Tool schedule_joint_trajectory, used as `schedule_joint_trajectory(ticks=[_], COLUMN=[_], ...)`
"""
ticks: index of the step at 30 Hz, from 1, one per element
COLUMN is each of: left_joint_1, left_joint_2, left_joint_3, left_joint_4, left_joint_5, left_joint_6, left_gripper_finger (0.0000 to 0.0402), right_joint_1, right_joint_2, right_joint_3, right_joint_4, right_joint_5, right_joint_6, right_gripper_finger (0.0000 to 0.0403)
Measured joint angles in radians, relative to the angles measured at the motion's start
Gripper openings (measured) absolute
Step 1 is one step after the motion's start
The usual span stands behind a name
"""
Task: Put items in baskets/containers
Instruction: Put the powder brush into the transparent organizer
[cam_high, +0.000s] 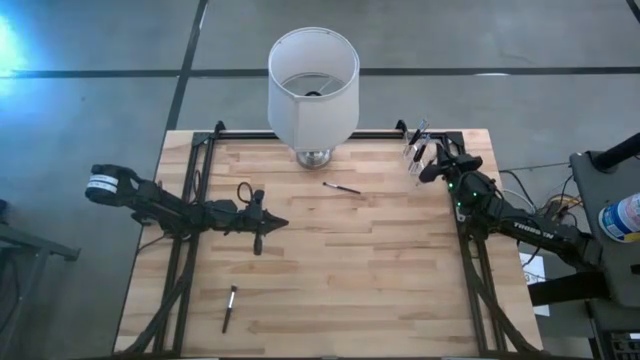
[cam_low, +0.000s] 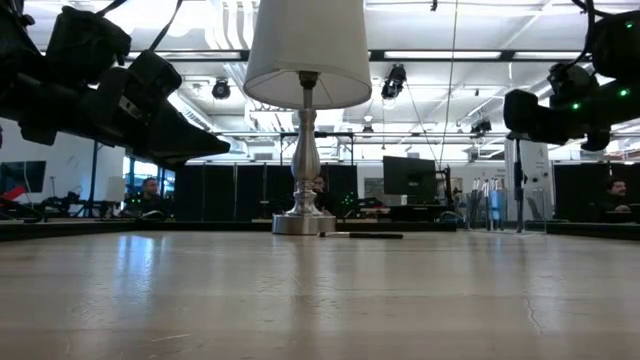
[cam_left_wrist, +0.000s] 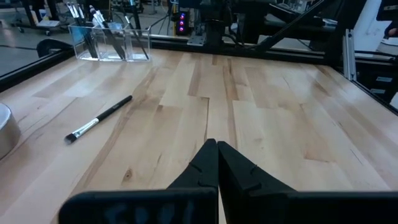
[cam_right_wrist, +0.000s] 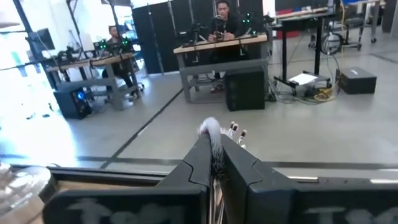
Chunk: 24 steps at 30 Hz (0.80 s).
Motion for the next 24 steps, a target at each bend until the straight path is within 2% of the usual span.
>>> schedule_joint_trajectory(ticks=[5, 11, 17, 24], left_joint_1=[0.000, 0.000, 0.000, 0.000], left_joint_2=[0.000, 0.000, 0.000, 0.000], left_joint_3=[0.000, 0.000, 0.000, 0.000], left_joint_4=[0.000, -0.003, -0.005, -0.007], left_joint_5=[0.000, 0.000, 0.000, 0.000], left_joint_6=[0.000, -0.001, -0.002, -0.005], left_gripper_finger=[0.0000, 0.0000, 0.0000, 0.0000], right_joint_1=[0.000, 0.000, 0.000, 0.000], right_joint_2=[0.017, 0.094, 0.163, 0.171], right_joint_3=[0.000, 0.000, 0.000, 0.000], right_joint_4=[-0.003, -0.007, 0.020, 0.040], right_joint_5=[0.002, 0.026, 0.033, 0.035], right_joint_6=[0.089, 0.145, 0.155, 0.166], right_gripper_finger=[0.0012, 0.0012, 0.0012, 0.0013])
